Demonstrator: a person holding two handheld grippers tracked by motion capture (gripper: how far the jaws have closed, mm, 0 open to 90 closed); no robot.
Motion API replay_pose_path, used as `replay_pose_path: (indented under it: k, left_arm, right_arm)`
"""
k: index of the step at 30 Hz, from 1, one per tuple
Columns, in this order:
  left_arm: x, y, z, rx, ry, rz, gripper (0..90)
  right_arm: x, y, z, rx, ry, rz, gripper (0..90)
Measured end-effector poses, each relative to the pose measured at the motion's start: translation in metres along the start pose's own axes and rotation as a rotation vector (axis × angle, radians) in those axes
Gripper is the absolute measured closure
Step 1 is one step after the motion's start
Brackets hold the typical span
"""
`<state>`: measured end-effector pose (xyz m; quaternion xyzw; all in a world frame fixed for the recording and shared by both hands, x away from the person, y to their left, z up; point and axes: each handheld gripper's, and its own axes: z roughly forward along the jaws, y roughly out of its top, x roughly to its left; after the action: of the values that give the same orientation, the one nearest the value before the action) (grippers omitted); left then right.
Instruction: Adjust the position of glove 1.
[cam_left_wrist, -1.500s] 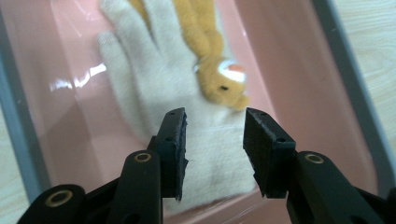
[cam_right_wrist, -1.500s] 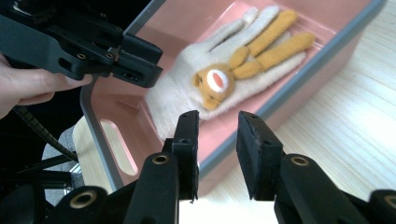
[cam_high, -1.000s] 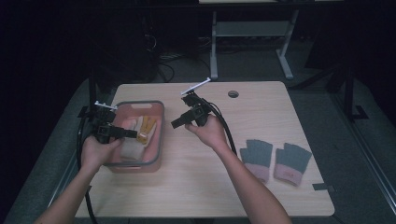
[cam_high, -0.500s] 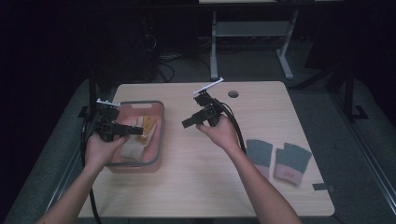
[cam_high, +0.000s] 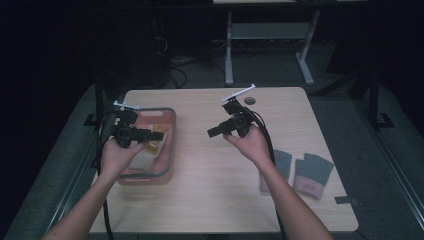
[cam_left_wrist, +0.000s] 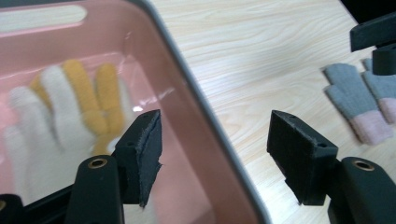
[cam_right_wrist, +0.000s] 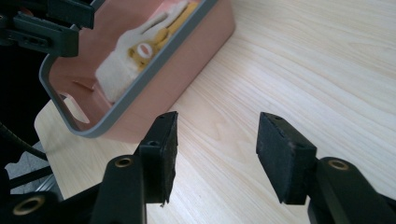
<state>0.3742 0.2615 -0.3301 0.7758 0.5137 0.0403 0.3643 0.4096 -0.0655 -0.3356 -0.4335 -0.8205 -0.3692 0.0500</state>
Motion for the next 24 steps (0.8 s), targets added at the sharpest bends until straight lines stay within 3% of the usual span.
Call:
replay_pose_path:
  k: [24]
  left_arm:
    - [-0.048, 0.015, 0.025, -0.004, -0.065, 0.106, 28.5]
  right_arm:
    - [-0.029, -0.037, -0.039, -0.033, -0.066, 0.054, 40.7]
